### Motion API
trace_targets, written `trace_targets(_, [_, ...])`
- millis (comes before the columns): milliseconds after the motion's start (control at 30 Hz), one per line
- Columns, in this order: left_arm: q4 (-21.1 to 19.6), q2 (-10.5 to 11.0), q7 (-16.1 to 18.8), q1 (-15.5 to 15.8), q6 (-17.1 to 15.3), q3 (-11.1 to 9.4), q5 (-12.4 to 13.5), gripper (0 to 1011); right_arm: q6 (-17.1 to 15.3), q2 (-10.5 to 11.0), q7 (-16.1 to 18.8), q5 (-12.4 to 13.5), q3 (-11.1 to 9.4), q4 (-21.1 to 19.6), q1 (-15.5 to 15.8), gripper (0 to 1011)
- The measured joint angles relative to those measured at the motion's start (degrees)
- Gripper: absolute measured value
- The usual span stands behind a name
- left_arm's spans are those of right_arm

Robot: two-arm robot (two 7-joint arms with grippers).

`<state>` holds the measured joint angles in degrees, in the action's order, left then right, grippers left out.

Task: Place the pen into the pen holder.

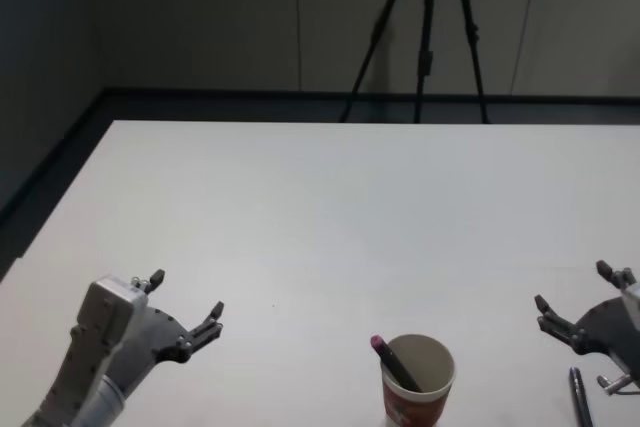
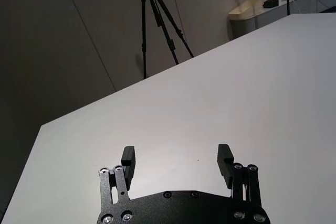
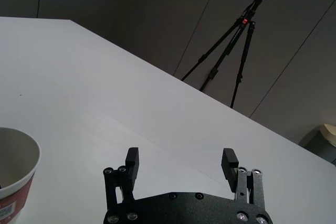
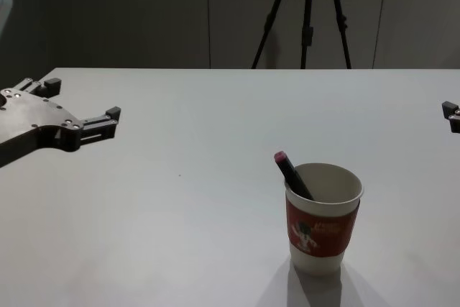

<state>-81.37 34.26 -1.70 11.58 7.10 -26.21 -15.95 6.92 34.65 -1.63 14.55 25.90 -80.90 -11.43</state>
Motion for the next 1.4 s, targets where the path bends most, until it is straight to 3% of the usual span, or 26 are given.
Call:
trace_targets(233, [0.46, 0.35, 3.0, -0.16, -0.22, 0.35, 1.25, 1001, -0.01, 0.0, 0.0, 0.0, -0.03, 0.0, 0.0, 1001])
trace_targets(633, [0.51, 0.38, 3.32, -0.17, -0.24, 0.39, 1.41, 1001, -0.02, -0.25, 0.65, -0.11, -0.51, -0.02, 0.21, 1001])
trace_targets(1400, [0.46, 0.38, 3.32, -0.15, -0.21, 0.35, 1.41, 1001, -0.63, 0.27, 3.84, -0.35, -5.15, -1.67, 3.37, 1001])
